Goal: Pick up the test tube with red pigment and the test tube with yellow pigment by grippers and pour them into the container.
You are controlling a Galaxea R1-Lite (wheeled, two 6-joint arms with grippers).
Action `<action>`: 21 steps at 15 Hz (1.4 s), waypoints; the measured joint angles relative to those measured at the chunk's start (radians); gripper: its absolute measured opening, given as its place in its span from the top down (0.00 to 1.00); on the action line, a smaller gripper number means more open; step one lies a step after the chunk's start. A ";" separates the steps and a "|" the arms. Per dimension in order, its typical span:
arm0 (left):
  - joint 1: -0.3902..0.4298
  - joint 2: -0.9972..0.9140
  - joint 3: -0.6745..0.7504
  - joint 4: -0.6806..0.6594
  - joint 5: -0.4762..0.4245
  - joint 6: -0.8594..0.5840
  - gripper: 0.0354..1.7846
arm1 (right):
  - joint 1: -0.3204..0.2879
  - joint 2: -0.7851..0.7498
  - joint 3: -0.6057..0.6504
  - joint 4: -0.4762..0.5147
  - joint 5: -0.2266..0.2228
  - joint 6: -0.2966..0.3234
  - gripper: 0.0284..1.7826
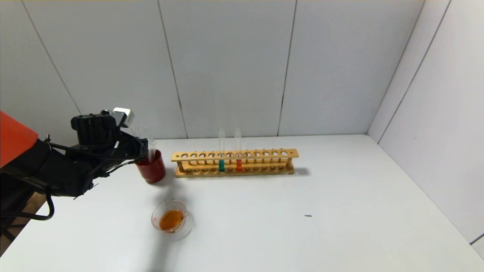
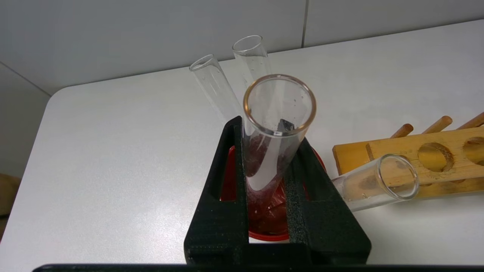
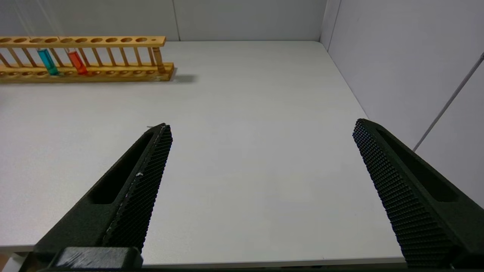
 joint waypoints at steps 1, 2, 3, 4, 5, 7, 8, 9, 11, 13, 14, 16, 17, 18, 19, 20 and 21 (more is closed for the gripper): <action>0.000 0.001 -0.002 0.000 0.000 0.001 0.84 | 0.000 0.000 0.000 0.000 0.000 0.000 0.02; -0.001 0.002 -0.005 0.001 0.000 0.000 0.84 | 0.000 0.000 0.000 0.000 0.000 0.000 0.02; -0.001 0.003 -0.011 0.006 0.000 0.000 0.84 | 0.000 0.000 0.000 0.000 0.000 0.000 0.02; -0.001 0.004 -0.015 0.006 0.000 0.000 0.84 | 0.000 0.000 0.000 0.000 0.000 0.000 0.02; -0.001 0.004 -0.016 0.006 0.000 0.000 0.84 | 0.000 0.000 0.000 0.000 0.000 0.000 0.02; -0.002 0.006 -0.015 0.006 -0.001 0.002 0.83 | 0.000 0.000 0.000 0.000 0.000 0.000 0.02; -0.002 0.006 -0.014 0.005 -0.001 0.002 0.81 | 0.000 0.000 0.000 0.000 0.000 0.000 0.02; -0.002 0.008 -0.014 0.002 0.000 0.002 0.77 | 0.000 0.000 0.000 0.000 0.000 0.000 0.02; -0.002 0.011 -0.015 0.001 0.000 0.001 0.66 | 0.000 0.000 0.000 0.000 0.000 0.000 0.02; -0.002 0.012 -0.015 0.001 0.000 0.002 0.48 | 0.000 0.000 0.000 0.000 0.000 0.000 0.02; -0.002 0.012 -0.014 0.001 0.000 0.003 0.37 | 0.000 0.000 0.000 0.000 0.000 0.001 0.02; -0.003 0.011 -0.013 0.000 0.000 0.002 0.21 | 0.000 0.000 0.000 0.000 0.000 0.001 0.02; -0.003 0.010 -0.013 0.001 0.001 0.002 0.14 | 0.000 0.000 0.000 0.000 0.000 0.000 0.02; -0.003 0.008 -0.015 0.001 0.000 0.003 0.09 | 0.000 0.000 0.000 0.000 0.000 0.000 0.02; -0.004 0.003 -0.017 0.004 0.000 0.003 0.05 | 0.000 0.000 0.000 0.000 0.000 0.000 0.02; -0.004 -0.003 -0.022 0.007 0.000 0.002 0.03 | 0.000 0.000 0.000 0.000 0.000 0.000 0.02; -0.007 -0.012 -0.028 0.013 0.000 0.003 0.03 | 0.000 0.000 0.000 0.000 0.000 0.000 0.02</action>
